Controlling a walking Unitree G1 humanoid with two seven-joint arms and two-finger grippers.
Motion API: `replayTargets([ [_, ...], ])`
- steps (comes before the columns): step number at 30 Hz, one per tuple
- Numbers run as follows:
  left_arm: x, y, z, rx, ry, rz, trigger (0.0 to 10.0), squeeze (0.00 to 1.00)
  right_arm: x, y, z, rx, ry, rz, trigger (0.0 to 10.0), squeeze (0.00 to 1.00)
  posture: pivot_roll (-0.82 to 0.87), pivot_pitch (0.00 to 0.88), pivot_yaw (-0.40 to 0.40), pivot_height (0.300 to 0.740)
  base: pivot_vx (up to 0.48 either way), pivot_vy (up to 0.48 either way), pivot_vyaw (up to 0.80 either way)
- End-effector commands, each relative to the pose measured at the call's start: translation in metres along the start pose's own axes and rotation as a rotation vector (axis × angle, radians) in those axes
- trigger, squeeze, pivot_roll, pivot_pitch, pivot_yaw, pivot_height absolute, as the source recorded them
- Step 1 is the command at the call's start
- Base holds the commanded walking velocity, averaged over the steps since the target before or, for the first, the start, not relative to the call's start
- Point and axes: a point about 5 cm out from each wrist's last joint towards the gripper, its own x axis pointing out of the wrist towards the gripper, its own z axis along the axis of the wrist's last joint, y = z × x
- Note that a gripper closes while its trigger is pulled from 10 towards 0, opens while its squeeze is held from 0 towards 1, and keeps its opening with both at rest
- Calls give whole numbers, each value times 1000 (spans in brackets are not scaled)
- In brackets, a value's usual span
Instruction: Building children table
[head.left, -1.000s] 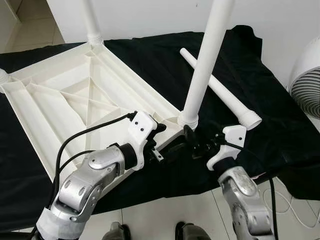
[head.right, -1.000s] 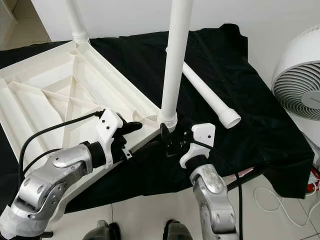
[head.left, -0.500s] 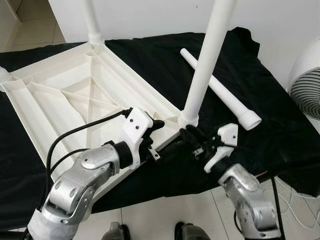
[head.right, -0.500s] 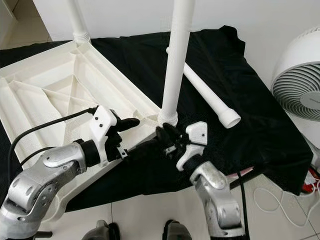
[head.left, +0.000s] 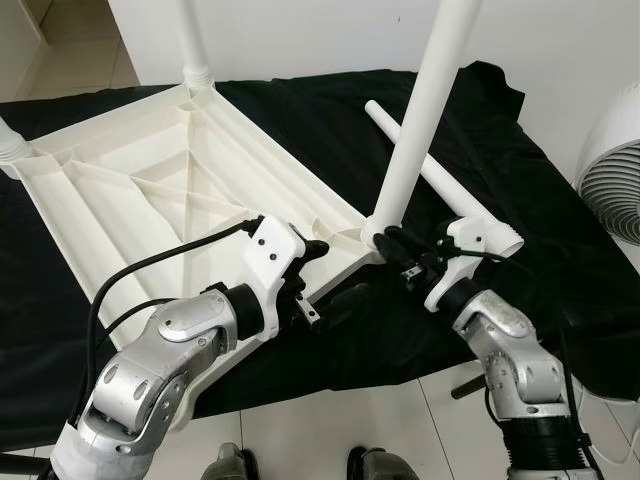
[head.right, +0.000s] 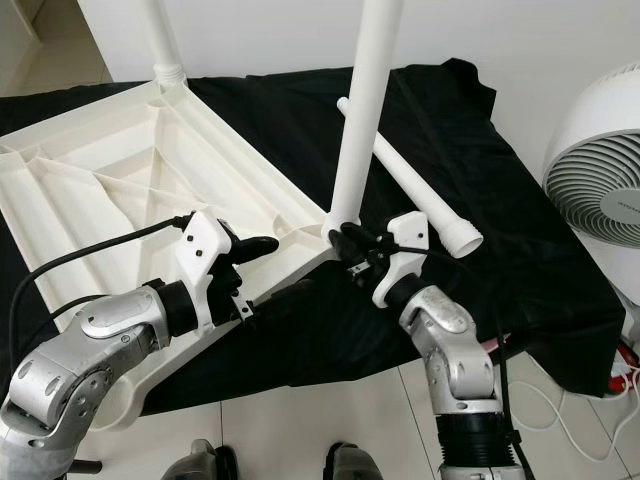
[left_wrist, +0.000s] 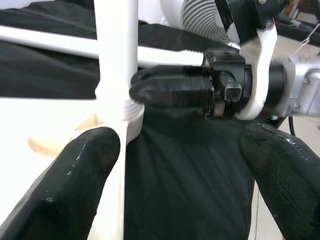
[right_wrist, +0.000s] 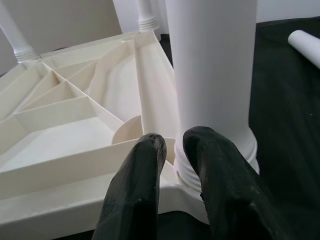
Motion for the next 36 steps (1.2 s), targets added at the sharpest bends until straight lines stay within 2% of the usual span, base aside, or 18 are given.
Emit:
replayTargets([
  [1,1,-4,-3,-2,12,-14,10000,0,1,-18,3,-10,1,-25,10000,0,-81,132,2,740,0,0,0],
  [2,3,-4,-4,-5,13,-11,10000,0,4,-29,6,-21,5,-31,10000,0,-81,132,2,740,0,0,0],
  [3,3,-4,-4,-5,13,-11,10000,0,4,-29,6,-21,5,-31,10000,0,-81,132,2,740,0,0,0],
  [5,9,-5,-6,-19,5,-2,10000,0,13,-51,13,-66,12,-56,10000,0,-86,132,7,740,0,0,0],
  [9,14,-5,-7,-28,-2,9,10000,0,19,-62,17,-84,5,-87,10000,0,-87,131,8,740,0,0,0],
  [11,20,-2,-8,-33,-8,47,10000,0,26,-73,22,-81,-24,-152,10000,0,-88,131,10,740,0,0,0],
  [13,23,1,-10,-28,0,81,10000,0,29,-74,24,-72,-43,-173,10000,0,-84,130,12,740,0,0,0],
  [14,26,4,-12,-21,12,120,10000,0,32,-72,25,-60,-64,-180,10000,0,-84,130,12,740,0,0,0],
  [18,28,8,-14,-17,22,151,10000,0,34,-68,26,-47,-81,-172,10000,0,-84,130,12,740,0,0,0],
  [22,29,19,-23,-3,86,255,10000,0,27,-34,20,20,-159,-122,10000,0,-78,129,7,740,0,0,0],
  [25,28,20,-27,12,110,260,10000,0,23,-28,19,30,-169,-118,10000,0,-83,131,9,740,0,0,0],
  [27,24,20,-34,26,155,239,10000,0,14,-21,16,43,-181,-128,10000,0,-91,131,13,740,0,0,0],
  [31,17,20,-45,28,213,216,10000,0,0,-21,13,44,-188,-167,10000,0,-105,134,20,740,0,0,0],
  [34,15,21,-48,23,221,219,10000,0,-5,-23,13,46,-189,-183,10000,0,-109,135,23,740,0,0,0],
  [36,12,27,-52,19,242,253,10000,0,-15,-25,12,43,-190,-217,10000,0,-121,141,36,740,0,0,0],
])
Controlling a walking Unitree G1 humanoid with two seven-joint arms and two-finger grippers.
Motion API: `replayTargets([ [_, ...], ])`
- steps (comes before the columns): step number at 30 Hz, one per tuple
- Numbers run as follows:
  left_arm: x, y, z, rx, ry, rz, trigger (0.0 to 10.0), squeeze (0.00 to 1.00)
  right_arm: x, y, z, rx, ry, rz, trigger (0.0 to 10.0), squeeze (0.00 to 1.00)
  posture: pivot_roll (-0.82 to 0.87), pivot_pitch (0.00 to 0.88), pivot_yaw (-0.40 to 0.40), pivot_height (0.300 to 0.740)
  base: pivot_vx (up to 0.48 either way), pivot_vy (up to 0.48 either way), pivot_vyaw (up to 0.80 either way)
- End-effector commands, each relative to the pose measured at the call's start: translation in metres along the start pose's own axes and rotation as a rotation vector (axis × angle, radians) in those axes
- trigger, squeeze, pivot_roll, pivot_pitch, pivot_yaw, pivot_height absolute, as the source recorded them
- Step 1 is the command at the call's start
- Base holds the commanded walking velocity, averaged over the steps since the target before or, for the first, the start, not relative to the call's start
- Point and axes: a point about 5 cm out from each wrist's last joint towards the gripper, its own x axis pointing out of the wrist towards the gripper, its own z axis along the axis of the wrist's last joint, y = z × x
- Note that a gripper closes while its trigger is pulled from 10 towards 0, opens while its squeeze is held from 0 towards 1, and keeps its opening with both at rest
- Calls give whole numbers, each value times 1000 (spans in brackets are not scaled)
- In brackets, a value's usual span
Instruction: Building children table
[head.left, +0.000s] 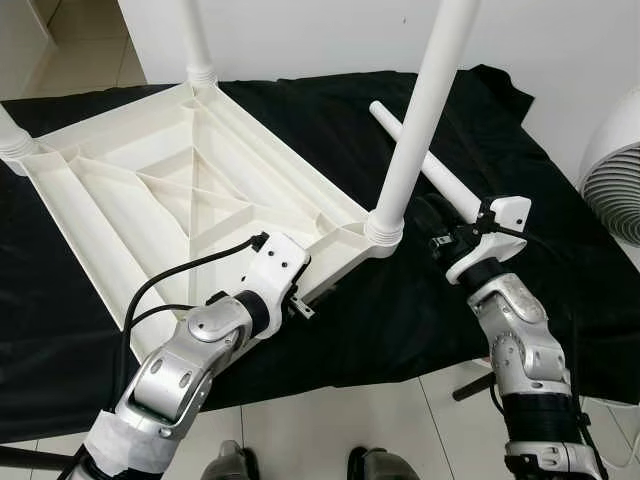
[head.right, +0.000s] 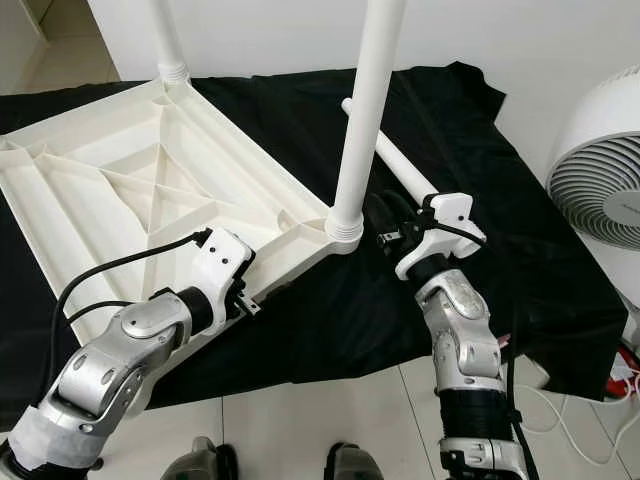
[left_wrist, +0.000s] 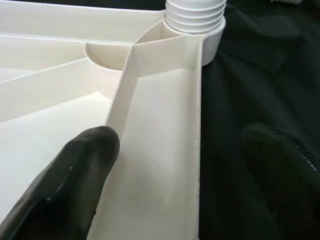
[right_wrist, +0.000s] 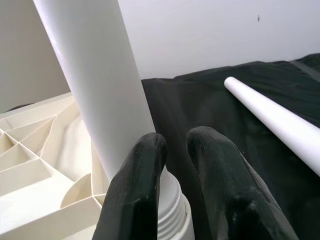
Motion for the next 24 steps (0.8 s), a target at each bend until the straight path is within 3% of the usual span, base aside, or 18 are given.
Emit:
replayTargets([
  [1,-2,3,-10,-6,43,-18,10000,0,-13,-5,1,-1,4,-40,10000,0,-121,141,36,740,0,0,0],
  [9,-5,18,-13,-17,73,60,10000,0,-31,-2,2,1,43,-50,10000,0,-124,147,47,740,0,0,0],
  [23,-21,8,-22,15,123,-43,10000,0,-37,4,-3,17,76,-64,10000,0,-119,145,48,740,0,0,0],
  [24,-22,8,-22,14,125,-49,7294,0,-37,4,-3,15,79,-65,10000,0,-119,145,48,740,0,0,0],
])
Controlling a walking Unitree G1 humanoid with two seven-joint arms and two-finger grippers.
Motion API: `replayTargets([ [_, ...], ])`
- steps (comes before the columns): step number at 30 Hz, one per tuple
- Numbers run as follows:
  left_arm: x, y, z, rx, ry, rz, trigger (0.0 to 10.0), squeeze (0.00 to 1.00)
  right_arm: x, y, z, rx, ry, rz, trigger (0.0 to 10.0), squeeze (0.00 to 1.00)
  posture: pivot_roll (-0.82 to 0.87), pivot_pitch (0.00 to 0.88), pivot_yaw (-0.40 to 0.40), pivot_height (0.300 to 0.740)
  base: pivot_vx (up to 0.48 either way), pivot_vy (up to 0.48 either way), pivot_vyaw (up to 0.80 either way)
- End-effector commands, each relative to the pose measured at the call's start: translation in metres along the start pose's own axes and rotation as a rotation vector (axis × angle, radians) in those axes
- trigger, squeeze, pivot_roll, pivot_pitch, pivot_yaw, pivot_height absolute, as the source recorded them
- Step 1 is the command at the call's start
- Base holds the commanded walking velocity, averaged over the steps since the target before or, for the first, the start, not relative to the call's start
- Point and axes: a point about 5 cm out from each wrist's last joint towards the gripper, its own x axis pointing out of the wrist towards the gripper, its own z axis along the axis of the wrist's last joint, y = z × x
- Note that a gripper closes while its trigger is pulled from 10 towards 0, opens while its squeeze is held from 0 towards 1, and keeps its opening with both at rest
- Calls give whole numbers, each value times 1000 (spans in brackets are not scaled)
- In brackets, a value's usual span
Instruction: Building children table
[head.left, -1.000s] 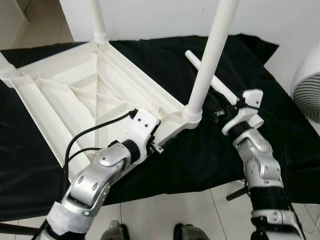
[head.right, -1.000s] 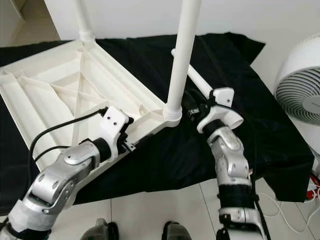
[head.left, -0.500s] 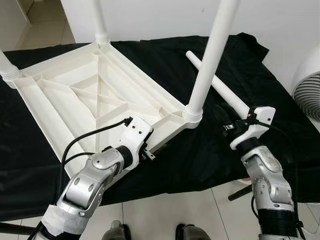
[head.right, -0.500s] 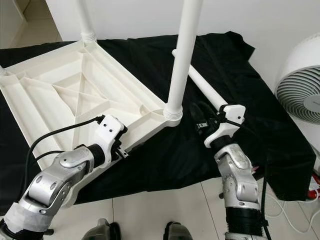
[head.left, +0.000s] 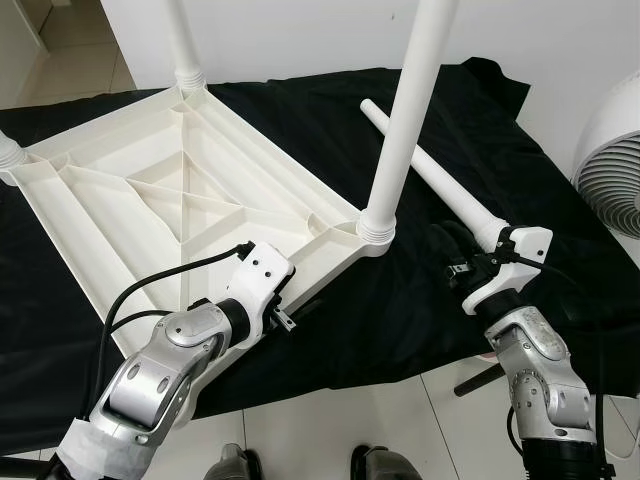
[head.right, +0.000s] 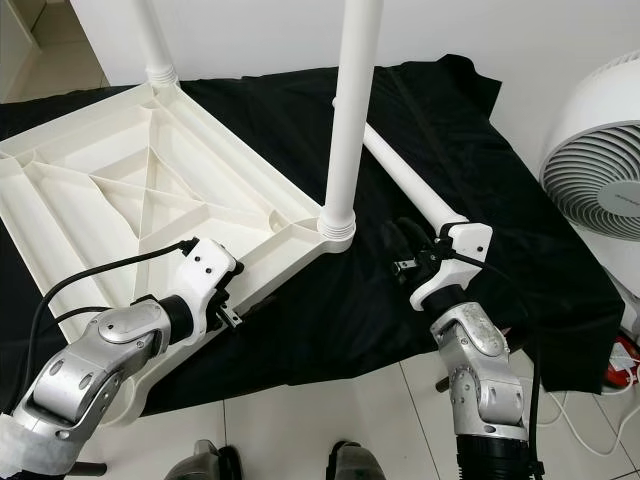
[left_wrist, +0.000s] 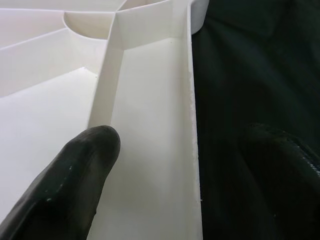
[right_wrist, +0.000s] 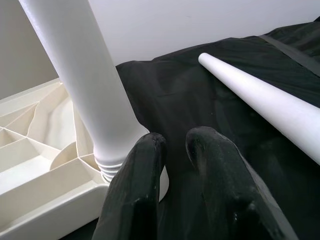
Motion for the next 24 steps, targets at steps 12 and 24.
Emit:
replayTargets([
  [12,-15,0,-21,-33,104,4,0,0,-2,-1,-2,-8,29,-17,10000,0,-117,148,49,740,0,0,0],
  [24,4,-1,-17,-16,85,55,0,0,0,1,-2,-3,28,-31,10000,0,-128,140,50,740,0,0,0],
])
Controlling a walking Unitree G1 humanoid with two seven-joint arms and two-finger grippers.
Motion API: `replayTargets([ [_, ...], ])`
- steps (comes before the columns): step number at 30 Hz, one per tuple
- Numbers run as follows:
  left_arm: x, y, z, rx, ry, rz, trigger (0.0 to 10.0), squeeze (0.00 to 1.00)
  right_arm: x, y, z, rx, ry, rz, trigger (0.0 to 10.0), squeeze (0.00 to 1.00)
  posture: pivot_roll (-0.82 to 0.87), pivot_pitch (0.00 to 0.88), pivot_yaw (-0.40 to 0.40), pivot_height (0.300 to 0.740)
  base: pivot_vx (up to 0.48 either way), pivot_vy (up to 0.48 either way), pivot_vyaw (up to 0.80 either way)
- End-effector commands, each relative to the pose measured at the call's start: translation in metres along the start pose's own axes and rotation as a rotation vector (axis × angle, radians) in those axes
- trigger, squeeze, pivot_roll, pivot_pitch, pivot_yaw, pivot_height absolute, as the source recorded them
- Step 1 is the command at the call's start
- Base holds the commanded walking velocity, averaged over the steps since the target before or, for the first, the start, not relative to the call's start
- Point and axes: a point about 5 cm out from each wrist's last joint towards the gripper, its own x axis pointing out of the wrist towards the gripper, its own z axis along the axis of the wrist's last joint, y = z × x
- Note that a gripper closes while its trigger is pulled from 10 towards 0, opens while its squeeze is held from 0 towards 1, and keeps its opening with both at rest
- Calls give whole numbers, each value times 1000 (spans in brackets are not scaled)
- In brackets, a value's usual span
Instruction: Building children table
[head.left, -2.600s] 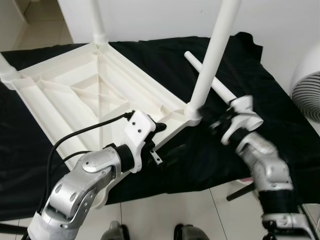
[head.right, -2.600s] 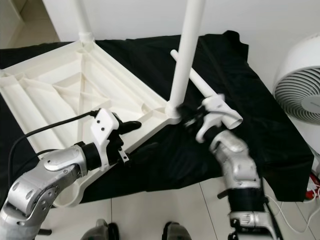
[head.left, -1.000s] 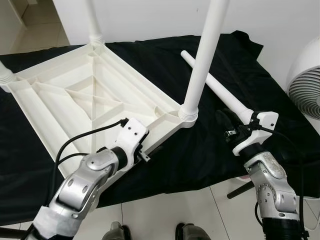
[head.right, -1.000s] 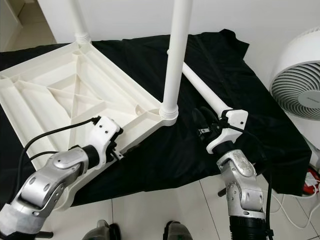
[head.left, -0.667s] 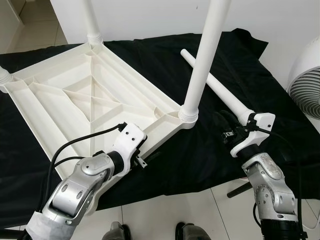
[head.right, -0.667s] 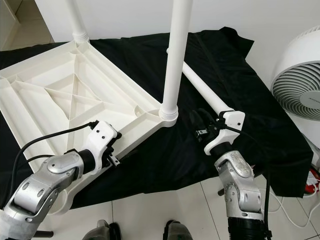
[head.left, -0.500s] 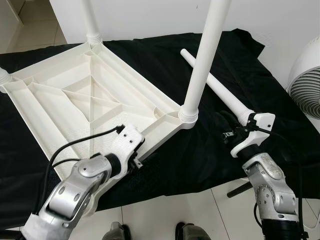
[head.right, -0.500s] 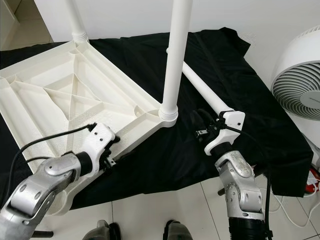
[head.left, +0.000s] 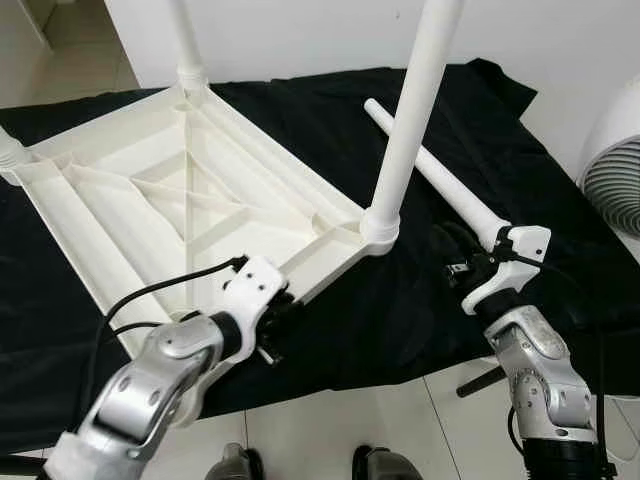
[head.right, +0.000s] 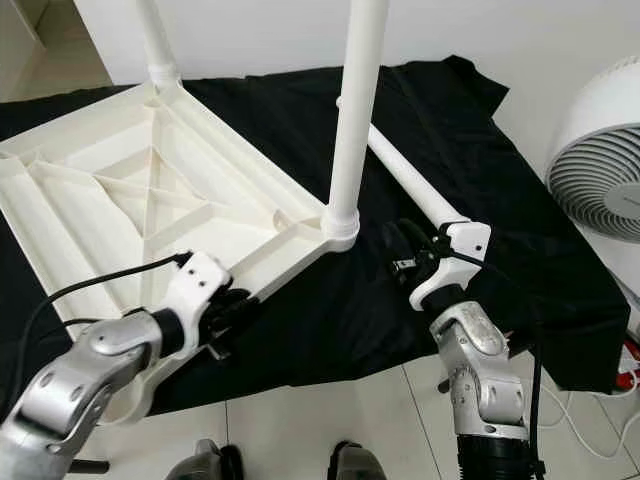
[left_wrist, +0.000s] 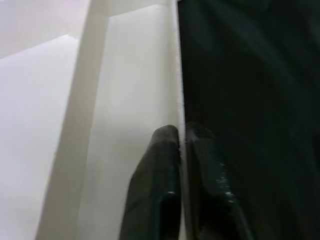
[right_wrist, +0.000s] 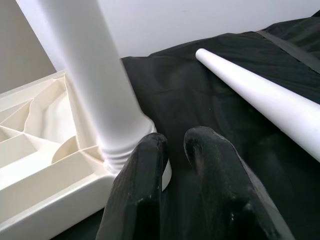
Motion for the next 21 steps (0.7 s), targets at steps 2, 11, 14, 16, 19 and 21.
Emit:
replayTargets([
  [2,13,-2,-8,-9,36,70,0,0,0,2,-1,0,10,-3,10000,0,-134,135,52,740,0,0,0],
  [11,61,-16,23,-58,-55,122,0,0,3,6,1,8,-15,-22,10000,0,-171,104,70,740,0,0,0],
  [14,65,-16,26,-64,-65,128,0,0,3,6,1,9,-19,-24,10000,0,-171,104,70,740,0,0,0],
  [16,72,-14,34,-91,-86,149,3294,0,3,7,1,5,-22,-27,10000,0,-186,94,79,740,0,0,0],
  [19,74,-14,41,-110,-110,121,10000,0,3,9,1,1,-23,-25,10000,0,-190,91,80,740,0,0,0],
  [21,73,-15,42,-90,-126,100,10000,0,2,9,1,1,-22,-26,10000,0,-190,91,80,740,0,0,0],
])
